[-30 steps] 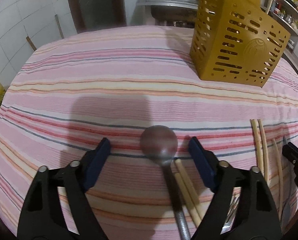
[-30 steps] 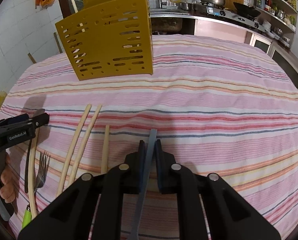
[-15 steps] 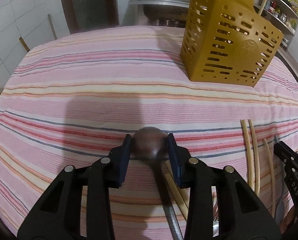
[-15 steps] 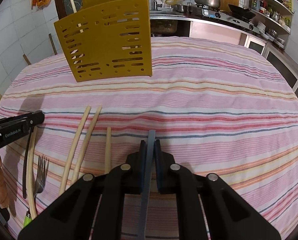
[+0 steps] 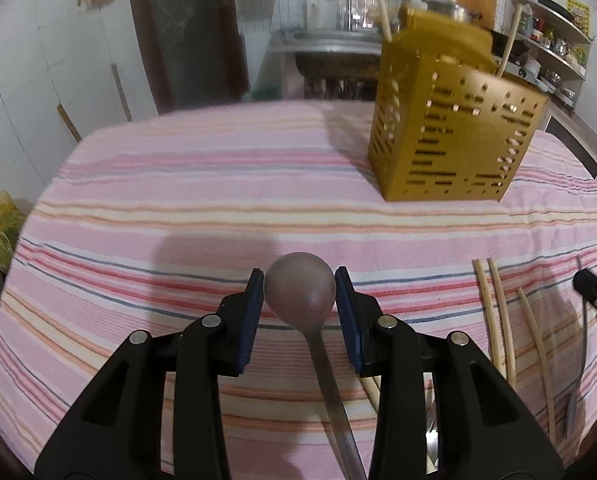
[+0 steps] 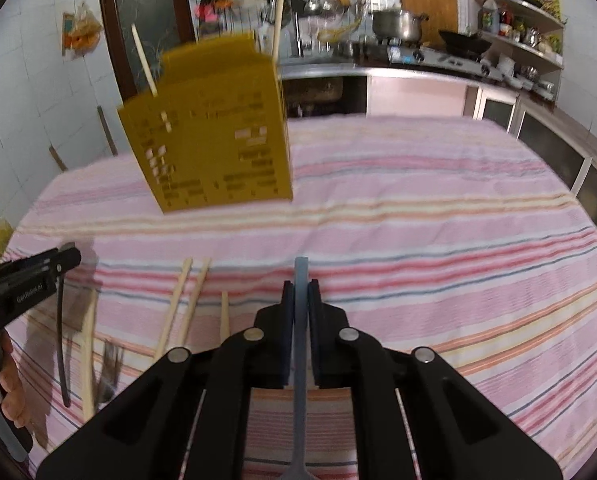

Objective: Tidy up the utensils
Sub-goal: 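Lift the spatula with the right tool while the left tool carries the spoon over the holder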

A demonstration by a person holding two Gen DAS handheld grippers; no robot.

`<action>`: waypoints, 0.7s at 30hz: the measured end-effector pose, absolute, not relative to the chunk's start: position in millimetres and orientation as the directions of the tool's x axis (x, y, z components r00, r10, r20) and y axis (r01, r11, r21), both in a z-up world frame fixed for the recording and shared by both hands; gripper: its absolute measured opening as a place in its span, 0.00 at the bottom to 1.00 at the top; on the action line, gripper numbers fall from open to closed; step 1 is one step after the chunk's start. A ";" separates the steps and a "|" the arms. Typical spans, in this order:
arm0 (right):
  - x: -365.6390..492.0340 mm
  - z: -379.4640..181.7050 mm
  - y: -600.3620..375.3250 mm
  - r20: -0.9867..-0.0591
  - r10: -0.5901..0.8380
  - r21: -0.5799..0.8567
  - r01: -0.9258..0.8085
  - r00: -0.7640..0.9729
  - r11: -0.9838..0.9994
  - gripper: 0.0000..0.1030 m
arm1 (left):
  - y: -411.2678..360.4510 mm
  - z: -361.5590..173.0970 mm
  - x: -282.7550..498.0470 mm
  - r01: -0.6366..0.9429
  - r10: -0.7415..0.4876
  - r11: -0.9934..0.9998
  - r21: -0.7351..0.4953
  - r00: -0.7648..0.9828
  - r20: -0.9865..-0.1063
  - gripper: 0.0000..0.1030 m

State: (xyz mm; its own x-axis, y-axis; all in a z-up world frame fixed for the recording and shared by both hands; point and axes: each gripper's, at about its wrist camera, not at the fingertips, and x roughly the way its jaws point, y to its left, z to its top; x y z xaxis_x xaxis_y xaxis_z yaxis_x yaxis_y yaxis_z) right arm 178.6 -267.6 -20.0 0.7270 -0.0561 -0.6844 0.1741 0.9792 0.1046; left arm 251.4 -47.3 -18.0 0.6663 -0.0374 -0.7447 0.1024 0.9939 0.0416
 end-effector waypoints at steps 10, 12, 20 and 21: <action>149.4 16.4 -265.1 -0.528 -0.071 0.129 0.163 0.846 0.978 0.07 | -43.8 21.3 200.6 0.079 -0.004 0.992 0.103 0.808 -0.589 0.34; 146.9 19.1 -264.4 -0.513 -0.071 0.131 0.160 0.856 0.978 0.07 | -43.3 27.2 192.3 0.078 -0.006 0.991 0.106 0.829 -0.559 0.34; 135.7 26.4 -258.3 -0.455 -0.073 0.130 0.147 0.887 0.981 0.07 | -37.5 48.0 167.1 0.072 -0.017 0.993 0.098 0.880 -0.474 0.34; 134.0 27.8 -258.0 -0.446 -0.076 0.129 0.148 0.892 0.981 0.07 | -36.5 50.5 164.2 0.071 -0.016 0.993 0.100 0.885 -0.466 0.34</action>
